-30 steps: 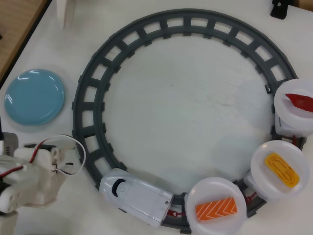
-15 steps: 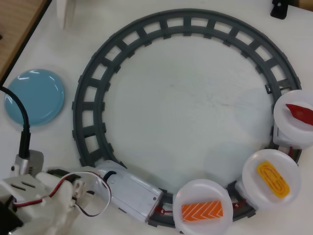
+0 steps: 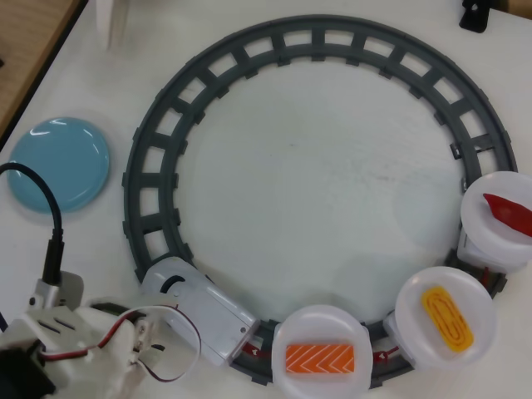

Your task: Pick up the sushi from the Shinkansen and put it on the blue dish

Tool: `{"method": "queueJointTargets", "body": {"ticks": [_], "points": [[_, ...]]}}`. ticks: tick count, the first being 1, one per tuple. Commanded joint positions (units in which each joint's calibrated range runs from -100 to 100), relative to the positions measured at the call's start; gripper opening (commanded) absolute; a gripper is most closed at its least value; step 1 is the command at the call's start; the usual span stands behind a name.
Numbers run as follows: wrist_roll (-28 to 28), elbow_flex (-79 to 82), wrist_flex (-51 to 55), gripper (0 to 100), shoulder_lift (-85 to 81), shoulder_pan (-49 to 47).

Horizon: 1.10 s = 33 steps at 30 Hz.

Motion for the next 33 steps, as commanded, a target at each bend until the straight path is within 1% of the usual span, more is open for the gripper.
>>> {"method": "queueJointTargets", "body": {"ticks": [1,15,22,33], "points": [[0.96,0.40,-1.68,20,-0.71,2.16],[0.90,1.03,-10.00,20,14.47,2.42],[0.49,-4.11,-9.83,20,19.78,2.78],[1.74,-7.26,-9.24,20,20.28,9.03]]}}
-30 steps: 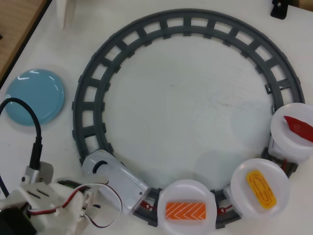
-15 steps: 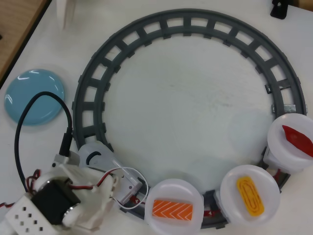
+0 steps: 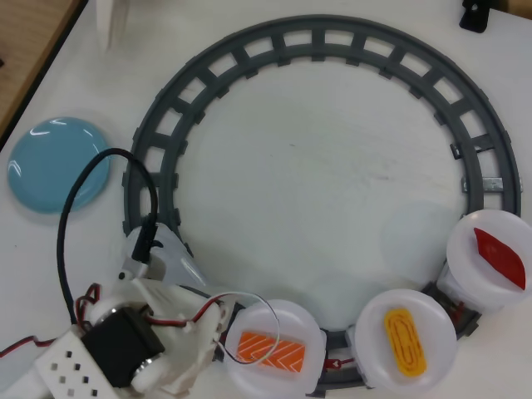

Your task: Pick up the sushi from the Shinkansen and put it on the blue dish

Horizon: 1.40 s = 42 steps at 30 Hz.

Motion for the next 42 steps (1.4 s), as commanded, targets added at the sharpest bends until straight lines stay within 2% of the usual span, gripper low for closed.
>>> {"method": "queueJointTargets", "body": {"ticks": [1,9,22,36,41,42], "points": [[0.92,-2.96,1.02,20,0.12,1.78],[0.97,-2.87,4.16,20,-0.79,2.05],[0.92,2.45,3.40,20,-0.71,1.34],[0.71,10.48,-7.81,19,-0.04,-2.35],[0.65,9.94,-7.81,3,0.04,-3.94],[0.60,9.57,-7.64,3,-0.04,-4.03]]}}
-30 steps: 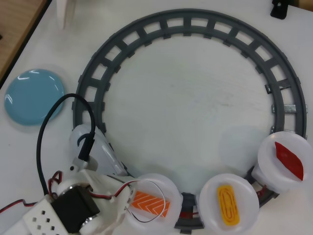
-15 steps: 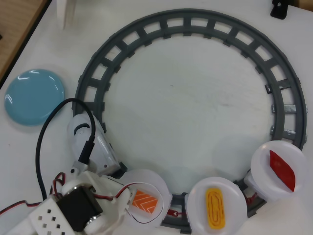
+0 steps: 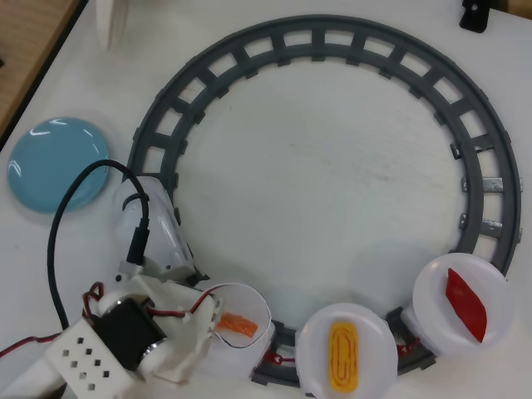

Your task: Pick up the sushi from the Shinkansen and put it on the blue dish

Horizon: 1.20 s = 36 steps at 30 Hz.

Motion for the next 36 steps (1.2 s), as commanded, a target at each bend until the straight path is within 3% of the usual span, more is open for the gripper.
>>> {"method": "queueJointTargets", "body": {"ticks": [1,15,25,36], "points": [[0.19,-1.58,0.01,3,-0.21,-0.44],[0.14,-27.73,14.95,3,-0.21,-3.78],[-4.52,-30.08,16.31,3,-0.71,-25.26],[-9.80,-25.66,3.32,3,0.12,-44.36]]}}
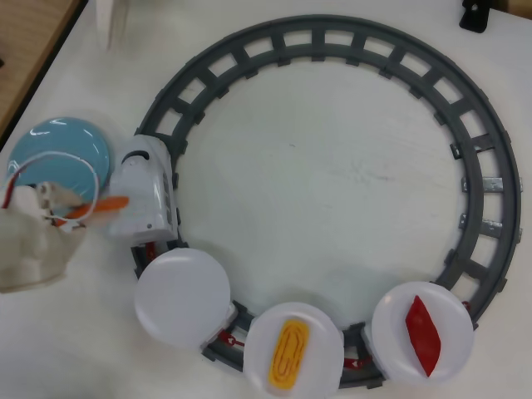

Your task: Pick up the sushi from the Shinkansen and put it on the blue dish

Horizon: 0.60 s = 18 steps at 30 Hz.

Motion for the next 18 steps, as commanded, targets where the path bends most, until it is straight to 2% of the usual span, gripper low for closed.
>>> {"method": "queueJointTargets", "body": {"ticks": [1,10,18], "points": [[-0.80,1.50,-4.85,3,-0.22,-4.74],[-3.15,9.35,-20.30,3,5.76,-11.25],[-4.93,4.21,-29.14,3,19.69,-13.98]]}}
